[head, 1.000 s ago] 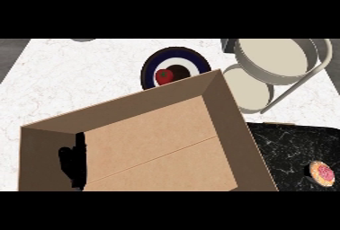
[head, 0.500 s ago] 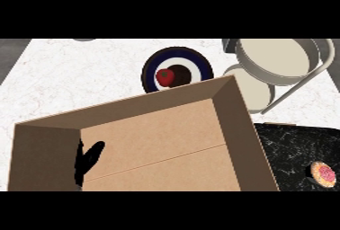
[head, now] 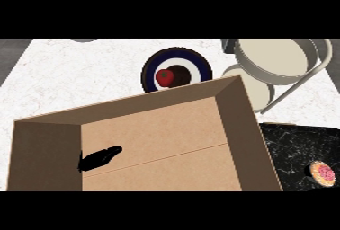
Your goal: Pick the cupcake from the tray and place it in the tiered basket
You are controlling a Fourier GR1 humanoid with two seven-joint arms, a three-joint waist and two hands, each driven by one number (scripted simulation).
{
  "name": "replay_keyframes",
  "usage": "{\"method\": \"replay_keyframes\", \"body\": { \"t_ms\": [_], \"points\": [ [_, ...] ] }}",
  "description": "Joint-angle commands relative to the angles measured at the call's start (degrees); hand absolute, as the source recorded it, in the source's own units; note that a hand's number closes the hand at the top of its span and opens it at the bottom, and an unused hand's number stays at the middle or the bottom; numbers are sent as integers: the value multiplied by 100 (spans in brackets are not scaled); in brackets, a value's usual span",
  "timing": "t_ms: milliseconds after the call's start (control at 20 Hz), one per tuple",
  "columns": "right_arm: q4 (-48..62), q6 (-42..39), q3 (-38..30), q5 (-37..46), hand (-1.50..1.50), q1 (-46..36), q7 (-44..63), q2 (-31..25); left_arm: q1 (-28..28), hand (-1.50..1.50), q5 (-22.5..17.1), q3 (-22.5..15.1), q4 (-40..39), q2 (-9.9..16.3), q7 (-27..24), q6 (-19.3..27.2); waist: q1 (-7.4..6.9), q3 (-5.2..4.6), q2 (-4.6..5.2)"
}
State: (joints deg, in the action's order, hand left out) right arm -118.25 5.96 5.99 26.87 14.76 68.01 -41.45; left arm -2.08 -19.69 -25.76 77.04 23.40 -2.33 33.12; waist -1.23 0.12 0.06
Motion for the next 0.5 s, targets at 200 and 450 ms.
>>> {"method": "replay_keyframes", "body": {
  "t_ms": [200, 450],
  "points": [
    [760, -831, -51, -449, -150, -588, 1025, 169, 64, 0, -136, 1, 11, -82, -142, -472, 30, -20, 19],
    [403, -987, 73, -433, -150, -363, 1223, 266, 194, 0, -47, -2, -285, -197, -341, -487, 137, -24, -4]
  ]
}}
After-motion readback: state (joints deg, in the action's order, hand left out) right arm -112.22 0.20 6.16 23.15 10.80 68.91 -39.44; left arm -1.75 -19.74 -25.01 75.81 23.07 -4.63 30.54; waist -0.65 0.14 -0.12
